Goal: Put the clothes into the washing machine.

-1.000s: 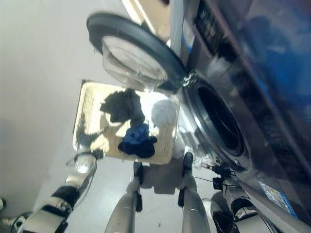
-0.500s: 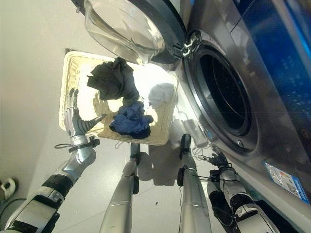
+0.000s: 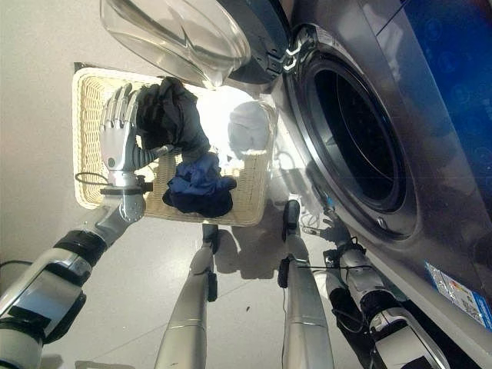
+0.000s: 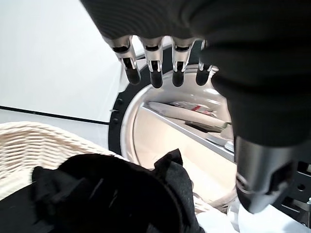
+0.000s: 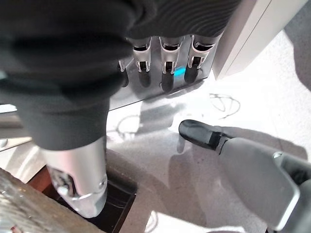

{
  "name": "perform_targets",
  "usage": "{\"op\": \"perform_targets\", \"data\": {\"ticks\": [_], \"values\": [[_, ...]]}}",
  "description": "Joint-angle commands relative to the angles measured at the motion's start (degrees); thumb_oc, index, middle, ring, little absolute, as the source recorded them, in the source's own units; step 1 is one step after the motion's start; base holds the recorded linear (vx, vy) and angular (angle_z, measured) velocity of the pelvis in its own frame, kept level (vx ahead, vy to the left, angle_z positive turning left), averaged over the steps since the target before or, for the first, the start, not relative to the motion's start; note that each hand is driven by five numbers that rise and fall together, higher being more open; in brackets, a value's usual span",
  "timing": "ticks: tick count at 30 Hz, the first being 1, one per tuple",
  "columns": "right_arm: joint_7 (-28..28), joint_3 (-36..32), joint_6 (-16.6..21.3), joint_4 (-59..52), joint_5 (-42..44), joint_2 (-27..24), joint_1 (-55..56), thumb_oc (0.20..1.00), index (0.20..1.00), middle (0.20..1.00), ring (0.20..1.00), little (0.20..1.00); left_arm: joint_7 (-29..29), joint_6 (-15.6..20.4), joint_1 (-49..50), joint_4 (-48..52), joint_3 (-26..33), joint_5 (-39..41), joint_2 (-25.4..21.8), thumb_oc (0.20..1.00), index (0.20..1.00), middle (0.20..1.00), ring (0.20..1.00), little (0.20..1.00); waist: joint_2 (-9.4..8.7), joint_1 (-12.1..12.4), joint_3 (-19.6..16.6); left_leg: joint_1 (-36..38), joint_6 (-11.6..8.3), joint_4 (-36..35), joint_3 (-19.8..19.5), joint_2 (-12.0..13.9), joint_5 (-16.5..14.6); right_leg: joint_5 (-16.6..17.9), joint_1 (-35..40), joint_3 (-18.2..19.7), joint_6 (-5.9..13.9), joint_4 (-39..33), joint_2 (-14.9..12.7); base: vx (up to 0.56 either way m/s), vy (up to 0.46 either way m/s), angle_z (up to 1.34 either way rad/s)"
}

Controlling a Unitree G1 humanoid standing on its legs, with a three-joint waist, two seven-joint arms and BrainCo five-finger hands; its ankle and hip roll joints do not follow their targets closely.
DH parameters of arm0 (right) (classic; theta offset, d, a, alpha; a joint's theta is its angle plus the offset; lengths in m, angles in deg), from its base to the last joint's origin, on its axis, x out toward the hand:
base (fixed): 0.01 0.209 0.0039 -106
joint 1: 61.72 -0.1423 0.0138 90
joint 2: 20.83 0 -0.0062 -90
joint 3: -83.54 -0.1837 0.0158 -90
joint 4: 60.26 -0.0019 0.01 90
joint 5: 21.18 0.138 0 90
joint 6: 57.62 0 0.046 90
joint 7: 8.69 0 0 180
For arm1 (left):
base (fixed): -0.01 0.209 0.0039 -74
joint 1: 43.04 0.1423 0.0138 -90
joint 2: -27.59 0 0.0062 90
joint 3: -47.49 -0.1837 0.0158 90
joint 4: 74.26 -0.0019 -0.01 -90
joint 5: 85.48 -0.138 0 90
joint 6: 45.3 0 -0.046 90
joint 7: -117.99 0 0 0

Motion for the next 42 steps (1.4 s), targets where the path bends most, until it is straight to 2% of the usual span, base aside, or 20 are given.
{"op": "perform_targets", "data": {"ticks": [1,7,17,30,42], "values": [[-0.18,1.54,1.3,-1.9,1.45,-1.8,2.21,1.0,1.0,1.0,1.0,1.0,1.37,-1.16,-1.1,-0.6,3.59,-1.62,-2.71,1.0,1.0,1.0,1.0,1.0,-1.15,0.13,-1.8,-5.06,3.66,5.9,2.83,-4.7,-0.89,-0.98,-0.38,-1.59,3.98,1.87,4.04,0.0,0.0,0.0],[-0.59,2.17,1.27,-1.84,1.92,-1.94,0.72,1.0,1.0,1.0,1.0,1.0,-0.88,-3.46,-5.18,-3.17,1.73,-1.84,-3.51,1.0,1.0,1.0,1.0,1.0,-1.62,-0.31,-1.8,-5.88,3.42,6.28,2.88,-4.49,-1.17,-1.16,-1.31,-1.31,3.96,2.32,4.46,0.0,0.0,0.0],[-1.24,3.51,0.55,-1.45,2.21,-2.38,-2.36,1.0,1.0,1.0,1.0,1.0,-11.22,-4.56,-10.28,-9.97,-3.15,3.32,-4.02,1.0,1.0,1.0,1.0,1.0,-2.26,-1.3,-1.8,-7.05,3.15,5.25,3.19,-4.27,-0.06,-0.24,-2.48,-0.92,3.98,1.47,5.19,0.0,0.0,0.0],[-1.47,4.25,1.35,-0.04,2.72,-2.52,-3.26,1.0,1.0,1.0,1.0,1.0,-14.38,-3.58,-8.49,-15.08,-2.8,6.17,-2.96,1.0,1.0,1.0,1.0,1.0,-2.28,-1.39,-1.8,-7.02,3.07,4.25,3.37,-4.21,0.44,-0.11,-2.64,-0.84,3.97,0.92,5.42,0.0,0.0,0.0],[-1.6,4.37,0.38,-0.84,3.15,-3.12,-4.14,1.0,1.0,1.0,1.0,1.0,-18.16,-5.98,-8.2,-16.02,-2.37,8.13,-2.44,1.0,1.0,1.0,1.0,1.0,-2.04,-1.55,-1.8,-7.56,3.13,3.93,3.32,-4.34,0.81,-0.06,-3.33,-0.55,4.03,1.02,5.7,0.0,0.0,0.0]]}}
